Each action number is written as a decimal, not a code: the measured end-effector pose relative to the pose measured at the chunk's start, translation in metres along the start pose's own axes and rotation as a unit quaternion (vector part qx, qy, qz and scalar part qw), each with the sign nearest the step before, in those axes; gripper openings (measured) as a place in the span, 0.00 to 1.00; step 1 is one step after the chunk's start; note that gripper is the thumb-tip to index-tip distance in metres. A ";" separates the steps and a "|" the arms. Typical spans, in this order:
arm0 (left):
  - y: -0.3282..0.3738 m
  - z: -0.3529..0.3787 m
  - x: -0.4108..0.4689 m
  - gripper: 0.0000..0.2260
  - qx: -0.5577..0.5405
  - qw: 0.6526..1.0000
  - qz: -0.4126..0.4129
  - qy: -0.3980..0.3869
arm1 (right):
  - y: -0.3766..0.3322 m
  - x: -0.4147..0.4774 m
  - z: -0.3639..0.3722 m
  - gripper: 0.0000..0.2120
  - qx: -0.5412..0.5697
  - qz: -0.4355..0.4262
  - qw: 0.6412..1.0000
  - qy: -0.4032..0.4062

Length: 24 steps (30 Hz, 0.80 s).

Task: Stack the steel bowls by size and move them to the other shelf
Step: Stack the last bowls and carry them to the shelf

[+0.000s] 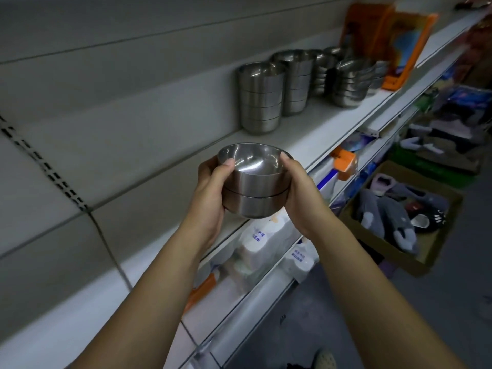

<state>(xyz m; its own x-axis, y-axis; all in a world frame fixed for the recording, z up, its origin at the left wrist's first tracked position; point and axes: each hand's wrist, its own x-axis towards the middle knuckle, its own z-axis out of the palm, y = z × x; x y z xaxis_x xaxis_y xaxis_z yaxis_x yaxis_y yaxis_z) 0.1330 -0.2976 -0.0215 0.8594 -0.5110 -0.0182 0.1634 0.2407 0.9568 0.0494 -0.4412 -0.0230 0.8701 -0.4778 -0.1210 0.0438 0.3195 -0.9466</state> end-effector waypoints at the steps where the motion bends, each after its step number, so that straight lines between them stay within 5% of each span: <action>1: -0.004 0.009 0.006 0.34 0.001 1.000 0.002 0.004 | -0.003 0.008 -0.009 0.40 -0.005 0.004 1.000 0.000; 10: -0.038 0.127 0.064 0.22 -0.030 0.999 0.012 0.019 | -0.050 0.076 -0.122 0.39 -0.080 0.005 0.997 0.020; 13: -0.049 0.162 0.084 0.20 -0.030 0.999 0.007 0.013 | -0.065 0.096 -0.157 0.31 -0.073 -0.001 0.997 0.033; 20: -0.067 0.195 0.136 0.28 -0.033 0.999 -0.018 0.013 | -0.078 0.155 -0.198 0.16 -0.090 0.003 0.995 0.039; 24: -0.071 0.192 0.174 0.38 0.025 0.999 -0.005 -0.024 | -0.086 0.191 -0.204 0.21 -0.088 0.002 0.996 0.022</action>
<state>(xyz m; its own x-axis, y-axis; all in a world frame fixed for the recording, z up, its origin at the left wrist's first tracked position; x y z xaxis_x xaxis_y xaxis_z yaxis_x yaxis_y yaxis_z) 0.1780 -0.5620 -0.0367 0.8335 -0.5523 -0.0154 0.1464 0.1939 0.9700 0.1121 -0.7264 -0.0260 0.8471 -0.5142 -0.1344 -0.0495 0.1756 -0.9832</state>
